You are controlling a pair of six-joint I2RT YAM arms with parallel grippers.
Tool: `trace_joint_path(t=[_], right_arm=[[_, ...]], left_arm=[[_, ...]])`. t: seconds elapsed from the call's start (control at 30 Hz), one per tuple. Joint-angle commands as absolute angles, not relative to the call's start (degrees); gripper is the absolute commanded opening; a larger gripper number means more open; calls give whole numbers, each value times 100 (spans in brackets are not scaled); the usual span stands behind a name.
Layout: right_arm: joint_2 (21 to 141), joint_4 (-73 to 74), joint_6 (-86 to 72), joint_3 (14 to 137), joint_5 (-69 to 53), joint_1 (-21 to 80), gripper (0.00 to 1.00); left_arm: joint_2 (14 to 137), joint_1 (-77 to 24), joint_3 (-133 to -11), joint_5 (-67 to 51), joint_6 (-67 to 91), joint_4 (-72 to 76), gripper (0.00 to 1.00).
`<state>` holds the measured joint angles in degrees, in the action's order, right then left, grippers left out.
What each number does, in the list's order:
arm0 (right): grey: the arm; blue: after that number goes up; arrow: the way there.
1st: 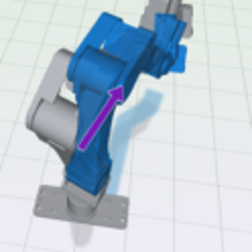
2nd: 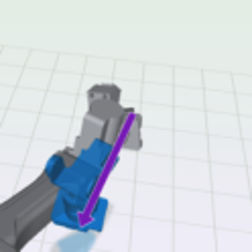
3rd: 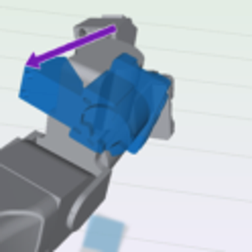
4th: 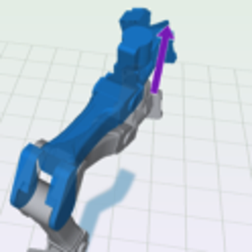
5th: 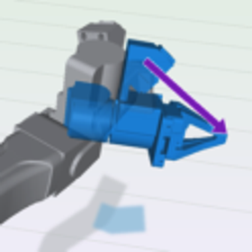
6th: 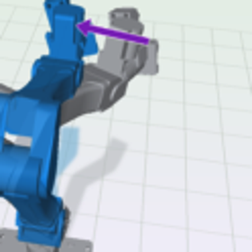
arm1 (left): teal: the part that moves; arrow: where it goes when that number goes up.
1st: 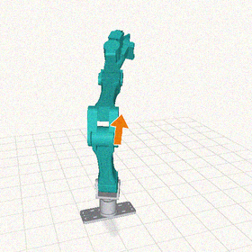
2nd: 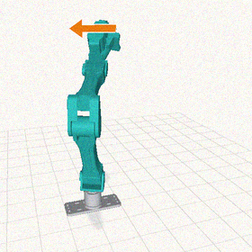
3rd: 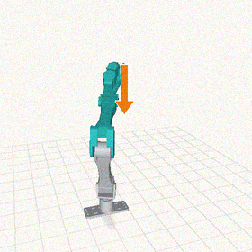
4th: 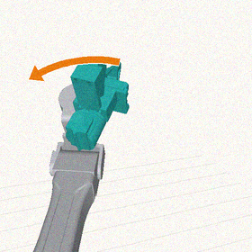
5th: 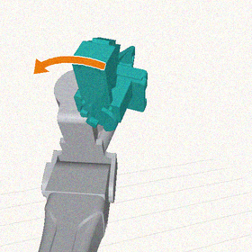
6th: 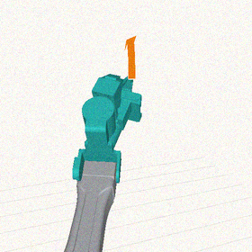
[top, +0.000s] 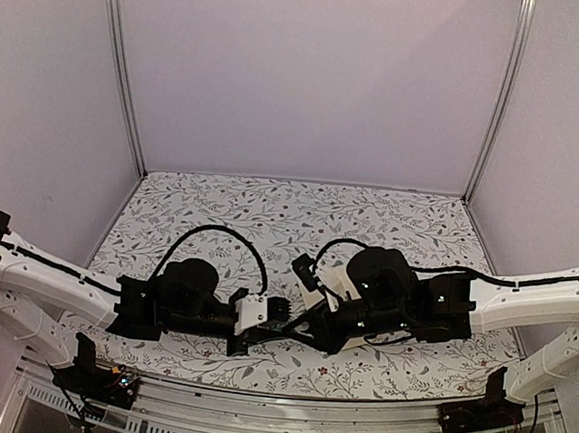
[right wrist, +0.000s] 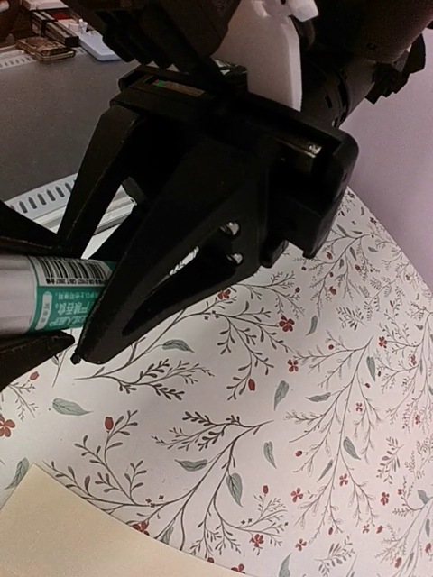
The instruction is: Place the letter into the envelope and seal it
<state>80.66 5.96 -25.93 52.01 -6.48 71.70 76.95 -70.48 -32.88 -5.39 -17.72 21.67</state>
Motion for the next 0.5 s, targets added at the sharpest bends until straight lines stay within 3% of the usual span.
trace_joint_path(t=[0.0,0.07,0.17,0.3,0.47], right_arm=[[7989,597,-2744,5285,-442,7208,13],[7976,646,-2780,5291,-349,7207,36],[7884,891,-2790,5344,-43,7175,59],[7677,1150,-2761,5224,454,7016,73],[7209,1648,-2723,4905,1762,6987,84]], left_arm=[[7690,-7193,-3430,-251,-1741,2114,11],[7763,-7198,-3484,-123,-1688,2097,9],[7968,-7200,-3655,-137,-1473,1906,9],[8381,-7216,-3959,60,-1029,1516,9],[8690,-7185,-4100,884,-270,975,10]])
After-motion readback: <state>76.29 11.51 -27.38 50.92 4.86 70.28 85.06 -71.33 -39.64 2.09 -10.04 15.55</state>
